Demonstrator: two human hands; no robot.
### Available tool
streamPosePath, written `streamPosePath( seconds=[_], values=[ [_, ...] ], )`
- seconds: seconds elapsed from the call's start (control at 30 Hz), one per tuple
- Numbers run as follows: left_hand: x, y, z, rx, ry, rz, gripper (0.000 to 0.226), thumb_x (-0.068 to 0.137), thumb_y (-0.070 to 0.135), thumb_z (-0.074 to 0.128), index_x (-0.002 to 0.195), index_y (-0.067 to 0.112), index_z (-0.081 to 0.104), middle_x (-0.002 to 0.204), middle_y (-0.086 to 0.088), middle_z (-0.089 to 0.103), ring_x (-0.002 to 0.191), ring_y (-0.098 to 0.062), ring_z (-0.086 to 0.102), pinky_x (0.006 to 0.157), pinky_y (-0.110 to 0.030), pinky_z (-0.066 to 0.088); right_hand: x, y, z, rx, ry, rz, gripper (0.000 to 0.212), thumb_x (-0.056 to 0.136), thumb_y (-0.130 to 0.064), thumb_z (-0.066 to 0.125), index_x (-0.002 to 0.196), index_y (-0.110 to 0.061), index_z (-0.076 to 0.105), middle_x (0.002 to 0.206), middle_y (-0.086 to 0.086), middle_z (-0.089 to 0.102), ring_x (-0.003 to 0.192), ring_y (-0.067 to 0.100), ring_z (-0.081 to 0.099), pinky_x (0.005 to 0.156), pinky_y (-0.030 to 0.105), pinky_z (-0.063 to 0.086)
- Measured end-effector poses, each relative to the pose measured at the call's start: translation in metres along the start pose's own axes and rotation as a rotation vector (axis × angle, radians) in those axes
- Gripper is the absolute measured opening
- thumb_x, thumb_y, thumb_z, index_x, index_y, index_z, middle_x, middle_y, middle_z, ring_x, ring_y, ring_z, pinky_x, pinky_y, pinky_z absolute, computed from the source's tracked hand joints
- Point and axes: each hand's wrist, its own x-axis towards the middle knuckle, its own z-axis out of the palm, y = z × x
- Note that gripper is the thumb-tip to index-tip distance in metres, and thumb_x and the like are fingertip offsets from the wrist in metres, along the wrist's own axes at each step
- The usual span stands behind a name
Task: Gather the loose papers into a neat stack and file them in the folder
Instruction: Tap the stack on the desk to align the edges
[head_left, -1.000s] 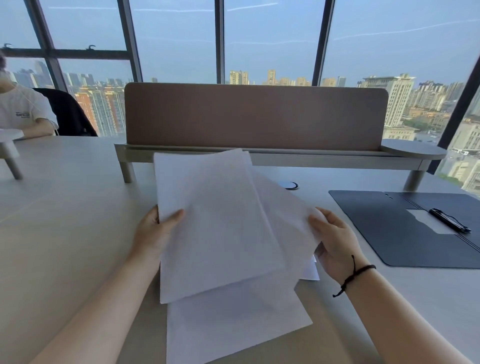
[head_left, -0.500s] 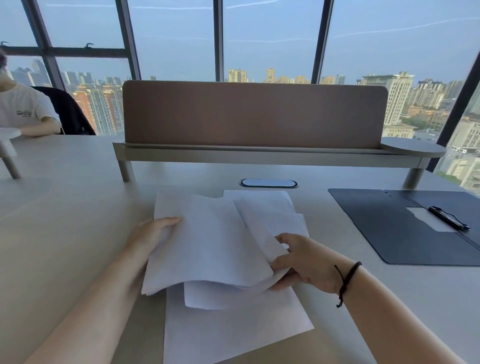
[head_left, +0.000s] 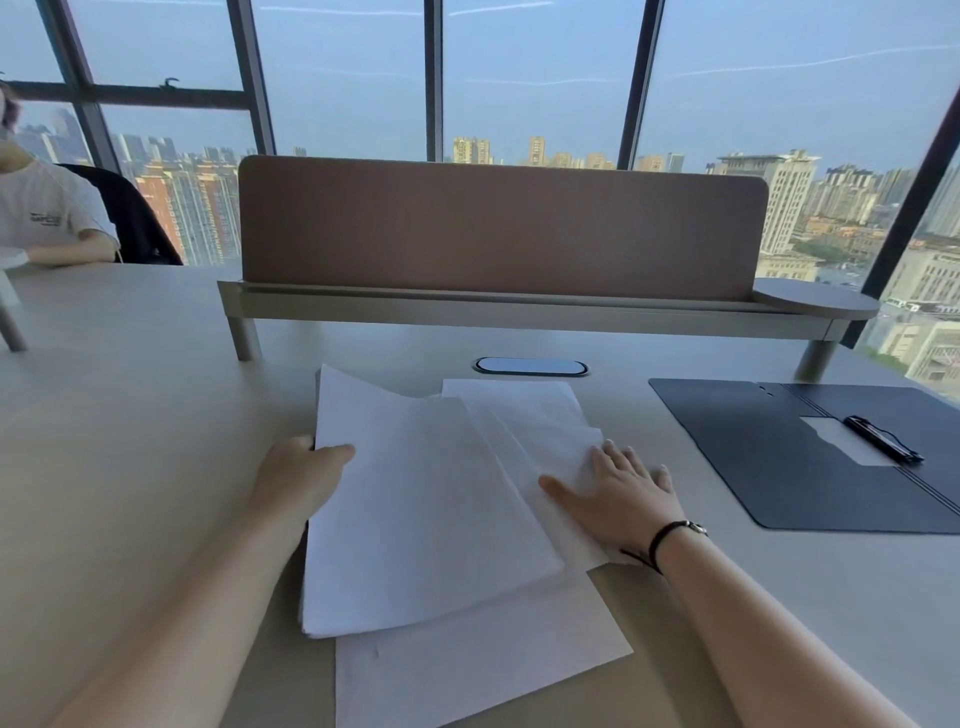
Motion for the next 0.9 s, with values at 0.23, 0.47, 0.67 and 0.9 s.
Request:
streamPosePath(
  seconds=[0.23,0.47,0.67,0.9],
  values=[
    [-0.011,0.007,0.01,-0.134,-0.042,-0.008,0.015,0.086,0.02,0.071,0.08,0.007,0.069,0.071,-0.001,0.06,0.063,-0.019,0.056,0.056,-0.025,0.04,-0.027,-0.017,-0.005,-0.003,-0.03,-0.013,0.107,0.077,-0.088,0.016,0.156,-0.016,0.028,0.167,-0.003,0.022,0.153,0.011,0.015,0.123,0.05,0.007],
    [-0.02,0.001,0.015,0.061,-0.033,0.077,0.039,0.088,0.017,0.063,0.055,0.014,0.042,0.052,0.001,0.041,0.05,-0.02,0.039,0.051,-0.027,0.028,-0.051,-0.023,-0.024,0.255,0.014,0.024,0.089,0.072,-0.087,0.044,0.138,-0.027,0.048,0.133,-0.004,0.064,0.12,0.022,0.06,0.091,0.037,0.049],
    [-0.018,-0.004,0.017,0.149,-0.091,0.172,0.032,0.094,0.024,0.054,0.065,0.014,0.043,0.061,0.004,0.04,0.059,-0.019,0.041,0.056,-0.029,0.03,0.003,-0.004,-0.026,0.247,0.056,0.042,0.097,0.07,-0.077,0.064,0.147,-0.023,0.041,0.149,0.004,0.049,0.136,0.026,0.045,0.108,0.042,0.04],
    [-0.007,-0.01,0.014,0.144,-0.077,0.217,0.018,0.095,0.029,0.051,0.096,0.013,0.059,0.091,-0.003,0.063,0.087,-0.024,0.058,0.072,-0.034,0.04,0.037,-0.014,-0.04,-0.023,-0.151,0.004,0.093,0.033,-0.088,0.072,0.091,-0.016,0.061,0.088,0.0,0.063,0.081,0.021,0.062,0.074,0.031,0.05]
  ],
)
